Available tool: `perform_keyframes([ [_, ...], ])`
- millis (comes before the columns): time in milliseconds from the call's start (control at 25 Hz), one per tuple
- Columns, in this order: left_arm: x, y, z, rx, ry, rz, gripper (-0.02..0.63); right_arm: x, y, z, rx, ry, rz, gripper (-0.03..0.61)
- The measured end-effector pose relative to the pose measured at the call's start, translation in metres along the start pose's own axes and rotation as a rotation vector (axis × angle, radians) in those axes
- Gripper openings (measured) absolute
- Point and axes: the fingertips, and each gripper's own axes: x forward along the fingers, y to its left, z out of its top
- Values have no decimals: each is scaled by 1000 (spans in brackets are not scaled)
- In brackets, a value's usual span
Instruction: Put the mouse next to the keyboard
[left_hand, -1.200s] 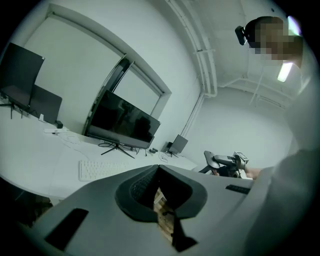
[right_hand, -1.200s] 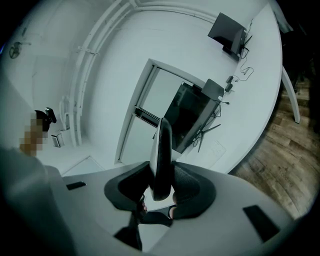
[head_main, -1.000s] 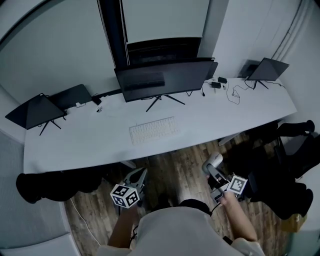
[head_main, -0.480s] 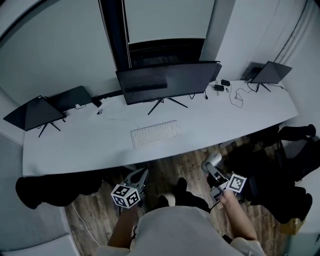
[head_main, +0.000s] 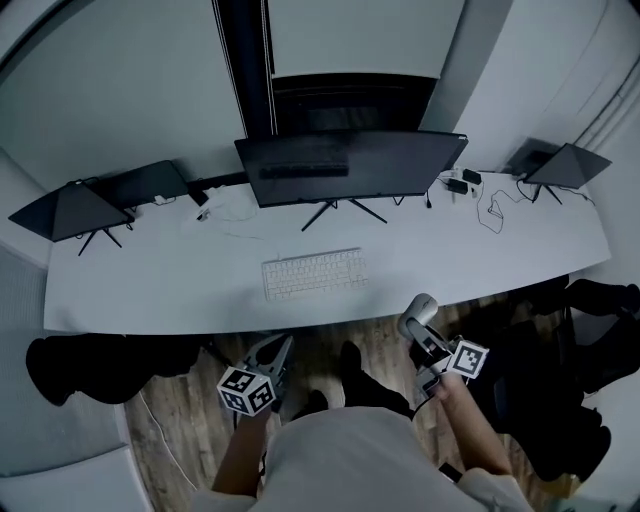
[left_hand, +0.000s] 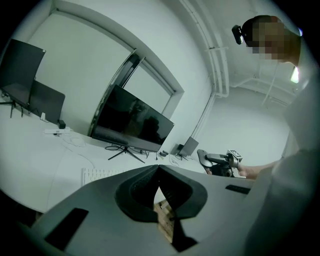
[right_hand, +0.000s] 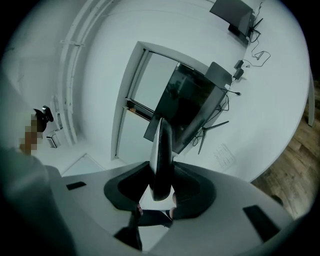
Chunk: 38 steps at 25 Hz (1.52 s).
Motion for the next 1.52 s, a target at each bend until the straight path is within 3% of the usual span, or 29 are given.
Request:
perform_keyframes([
  [200, 29, 2, 4, -12, -8, 39, 17, 31, -25, 27, 1, 84, 29, 137],
  [800, 120, 6, -1, -55, 8, 136, 17, 105, -130, 85, 2, 320, 10, 137],
  [1520, 183, 16, -39, -150, 93, 160, 17, 177, -263, 51, 18, 585, -177, 143],
])
